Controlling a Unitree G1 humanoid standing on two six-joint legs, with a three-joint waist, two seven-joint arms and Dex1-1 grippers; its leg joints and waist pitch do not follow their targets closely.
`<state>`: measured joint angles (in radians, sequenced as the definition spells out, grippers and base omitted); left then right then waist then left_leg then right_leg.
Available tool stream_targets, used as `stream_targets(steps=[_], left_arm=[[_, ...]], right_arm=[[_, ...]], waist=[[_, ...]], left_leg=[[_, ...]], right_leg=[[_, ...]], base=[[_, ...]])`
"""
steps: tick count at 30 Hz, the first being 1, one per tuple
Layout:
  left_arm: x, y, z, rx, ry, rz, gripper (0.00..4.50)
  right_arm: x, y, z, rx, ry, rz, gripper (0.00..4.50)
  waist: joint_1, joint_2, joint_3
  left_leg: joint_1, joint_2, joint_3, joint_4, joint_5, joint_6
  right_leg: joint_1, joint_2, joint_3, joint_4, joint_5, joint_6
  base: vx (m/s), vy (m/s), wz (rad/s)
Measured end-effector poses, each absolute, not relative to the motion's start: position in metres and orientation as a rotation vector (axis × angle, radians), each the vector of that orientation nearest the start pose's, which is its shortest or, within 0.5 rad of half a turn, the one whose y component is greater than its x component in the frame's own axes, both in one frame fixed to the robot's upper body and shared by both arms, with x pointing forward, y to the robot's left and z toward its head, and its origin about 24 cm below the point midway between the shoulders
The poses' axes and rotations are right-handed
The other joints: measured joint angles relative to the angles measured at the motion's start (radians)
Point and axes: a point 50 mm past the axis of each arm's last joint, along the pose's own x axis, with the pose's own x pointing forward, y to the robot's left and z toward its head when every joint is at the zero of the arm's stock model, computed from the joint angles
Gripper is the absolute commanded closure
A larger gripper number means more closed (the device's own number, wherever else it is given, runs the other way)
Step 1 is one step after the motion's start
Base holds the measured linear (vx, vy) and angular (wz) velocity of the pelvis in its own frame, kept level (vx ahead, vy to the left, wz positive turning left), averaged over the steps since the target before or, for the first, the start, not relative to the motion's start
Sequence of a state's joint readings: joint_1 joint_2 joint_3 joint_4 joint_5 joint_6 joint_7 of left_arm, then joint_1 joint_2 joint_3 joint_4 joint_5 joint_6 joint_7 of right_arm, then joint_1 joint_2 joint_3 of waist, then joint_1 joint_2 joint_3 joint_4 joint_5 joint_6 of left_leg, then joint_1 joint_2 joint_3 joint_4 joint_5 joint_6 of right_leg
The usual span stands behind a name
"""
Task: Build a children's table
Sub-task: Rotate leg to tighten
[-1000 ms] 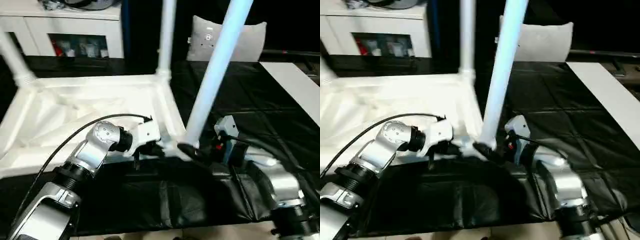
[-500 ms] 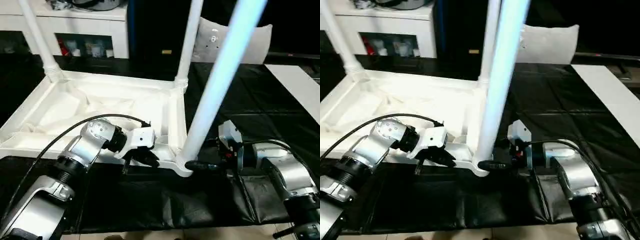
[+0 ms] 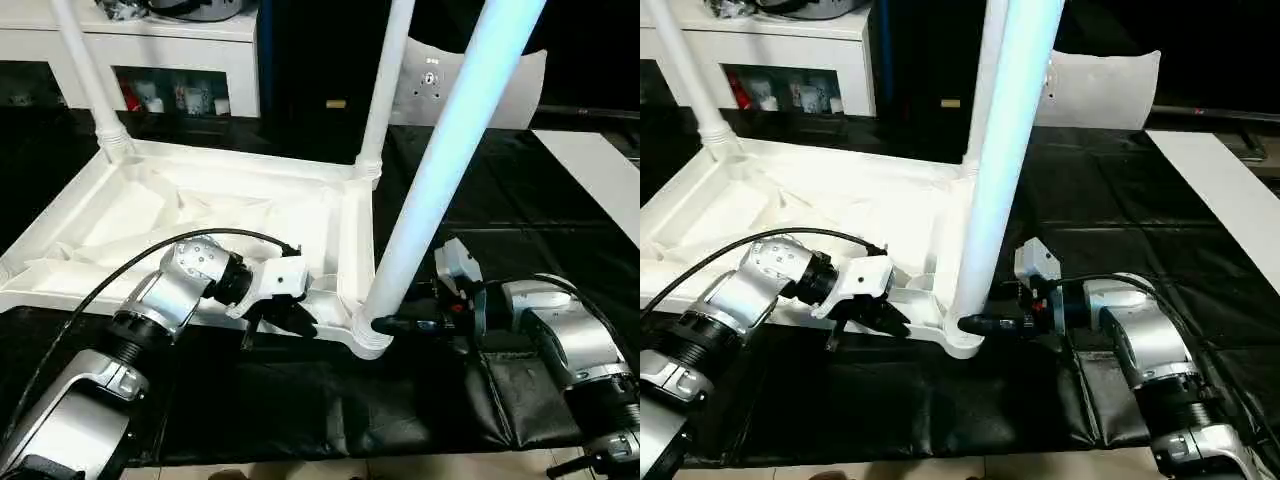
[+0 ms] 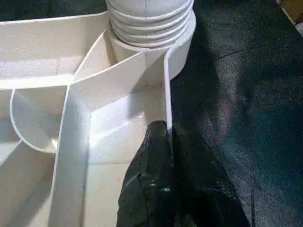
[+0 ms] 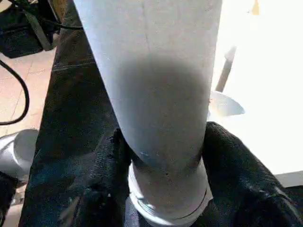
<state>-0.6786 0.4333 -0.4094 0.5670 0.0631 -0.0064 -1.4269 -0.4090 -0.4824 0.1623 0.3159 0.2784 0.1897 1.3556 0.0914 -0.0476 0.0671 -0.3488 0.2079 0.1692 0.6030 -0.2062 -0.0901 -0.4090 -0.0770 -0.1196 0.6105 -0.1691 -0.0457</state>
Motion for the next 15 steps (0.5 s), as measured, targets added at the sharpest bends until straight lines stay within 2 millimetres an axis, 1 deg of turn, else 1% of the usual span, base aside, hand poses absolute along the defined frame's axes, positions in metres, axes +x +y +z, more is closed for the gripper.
stream_targets(steps=[1,5,7,10,11,12,14,15], left_arm=[[0.314,0.126,0.073,0.632,0.469,-1.617,4.5],[0.314,0.124,0.071,0.589,0.491,-1.605,4.5],[0.315,0.123,0.07,0.545,0.52,-1.571,4.5],[0.318,0.123,0.069,0.505,0.555,-1.493,4.5],[0.319,0.122,0.069,0.489,0.563,-1.458,4.5],[0.321,0.121,0.068,0.477,0.569,-1.419,4.5],[0.325,0.118,0.066,0.451,0.572,-1.341,4.5],[0.328,0.115,0.066,0.438,0.569,-1.277,4.5]], right_arm=[[0.285,-0.165,0.073,-0.12,0.294,1.418,2.57],[0.282,-0.164,0.071,-0.082,0.318,1.385,2.6],[0.278,-0.161,0.068,-0.028,0.325,1.333,2.6],[0.279,-0.156,0.065,0.02,0.324,1.221,2.6],[0.281,-0.154,0.064,0.031,0.323,1.172,2.6],[0.283,-0.152,0.063,0.039,0.322,1.115,2.6],[0.289,-0.145,0.061,0.073,0.319,0.992,2.6],[0.294,-0.139,0.06,0.099,0.315,0.886,2.6]], waist=[[0.0,0.0,0.0],[0.001,0.0,0.0],[0.001,0.001,-0.001],[-0.006,0.001,-0.001],[-0.01,0.001,-0.001],[-0.02,0.001,-0.001],[-0.038,0.001,-0.001],[-0.052,0.001,-0.001]], left_leg=[[0.0,0.0,0.0,0.0,0.0,0.0],[0.001,0.0,0.0,0.0,0.0,0.0],[0.002,0.0,0.0,0.0,0.0,0.0],[0.007,0.0,0.0,0.0,0.001,-0.002],[0.01,0.0,0.0,0.0,0.001,-0.002],[0.012,-0.001,0.0,0.0,0.001,-0.003],[0.015,-0.001,0.0,0.0,0.001,-0.003],[0.015,-0.001,0.0,0.0,0.002,-0.004]], right_leg=[[0.0,0.0,0.0,0.0,0.0,0.0],[0.0,0.0,0.0,0.0,0.0,0.0],[0.002,0.0,0.0,0.0,-0.001,0.001],[0.005,0.0,0.0,0.0,-0.002,0.005],[0.007,0.0,0.0,0.0,-0.002,0.005],[0.008,0.0,0.0,-0.001,-0.003,0.005],[0.01,0.0,0.0,-0.002,-0.003,0.005],[0.01,0.0,-0.001,-0.003,-0.003,0.005]], base=[[0.0,0.0,0.0],[0.0,0.0,0.0],[0.0,0.0,0.0],[0.0,0.0,0.0],[0.0,0.0,0.0],[0.0,0.0,0.0],[0.0,0.0,0.0],[0.0,0.0,0.0]])
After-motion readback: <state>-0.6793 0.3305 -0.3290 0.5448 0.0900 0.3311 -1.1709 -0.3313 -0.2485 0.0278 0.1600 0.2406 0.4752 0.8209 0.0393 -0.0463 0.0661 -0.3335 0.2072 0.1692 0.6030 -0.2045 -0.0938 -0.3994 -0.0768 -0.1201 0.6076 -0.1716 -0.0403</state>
